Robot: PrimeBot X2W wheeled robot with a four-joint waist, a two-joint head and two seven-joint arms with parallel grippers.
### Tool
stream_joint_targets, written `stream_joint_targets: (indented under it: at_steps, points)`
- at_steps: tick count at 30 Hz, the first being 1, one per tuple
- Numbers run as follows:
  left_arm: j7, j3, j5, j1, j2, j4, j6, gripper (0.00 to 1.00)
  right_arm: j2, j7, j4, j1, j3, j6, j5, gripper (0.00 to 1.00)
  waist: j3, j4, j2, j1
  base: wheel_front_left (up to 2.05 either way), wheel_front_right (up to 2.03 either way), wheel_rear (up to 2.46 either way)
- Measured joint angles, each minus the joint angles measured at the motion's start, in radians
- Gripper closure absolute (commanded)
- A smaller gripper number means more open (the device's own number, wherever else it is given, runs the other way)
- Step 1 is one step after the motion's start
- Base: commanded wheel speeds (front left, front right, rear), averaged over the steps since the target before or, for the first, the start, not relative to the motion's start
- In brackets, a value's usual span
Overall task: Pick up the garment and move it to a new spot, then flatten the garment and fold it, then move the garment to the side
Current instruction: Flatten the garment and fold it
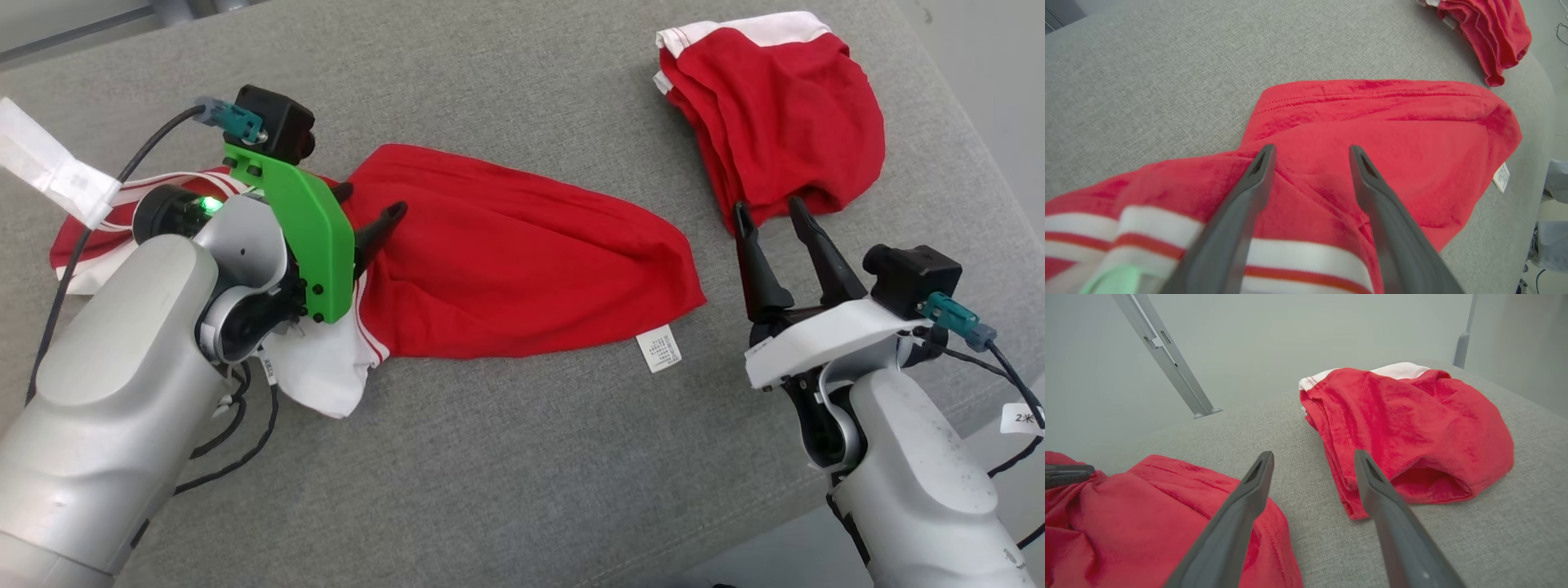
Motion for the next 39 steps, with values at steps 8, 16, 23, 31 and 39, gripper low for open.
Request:
stream_joint_targets:
  at_steps: [8,16,23,31,39]
  points:
    - [-0.035,-0.053,-0.127,-0.001,0.076,-0.111,0.000,0.00,-0.042,-0.001,0.013,0.030,-0.016,0.000,-0.002,0.00,-0.035,0.044,0.0000,0.0000,0.00,0.00,0.00]
    - [-0.071,-0.015,-0.201,0.090,0.186,-0.255,0.010,0.00,-0.073,-0.001,0.020,0.082,-0.028,0.000,-0.005,0.00,-0.118,0.122,0.0000,0.0000,0.00,0.00,0.00]
    - [-0.091,-0.004,-0.235,0.241,0.262,-0.295,0.059,0.00,-0.086,-0.001,0.017,0.104,-0.026,0.000,-0.003,0.00,-0.164,0.181,0.0000,0.0000,0.00,0.00,0.00]
    - [-0.064,-0.037,-0.259,0.255,0.236,-0.170,0.039,0.00,-0.086,-0.001,0.005,0.058,0.008,0.000,0.003,0.00,-0.143,0.179,0.0000,0.0000,0.00,0.00,0.00]
    - [-0.043,-0.057,-0.268,0.218,0.222,-0.059,0.013,0.00,-0.087,-0.001,0.004,0.033,0.012,0.000,0.004,0.00,-0.094,0.114,0.0000,0.0000,0.00,0.00,0.00]
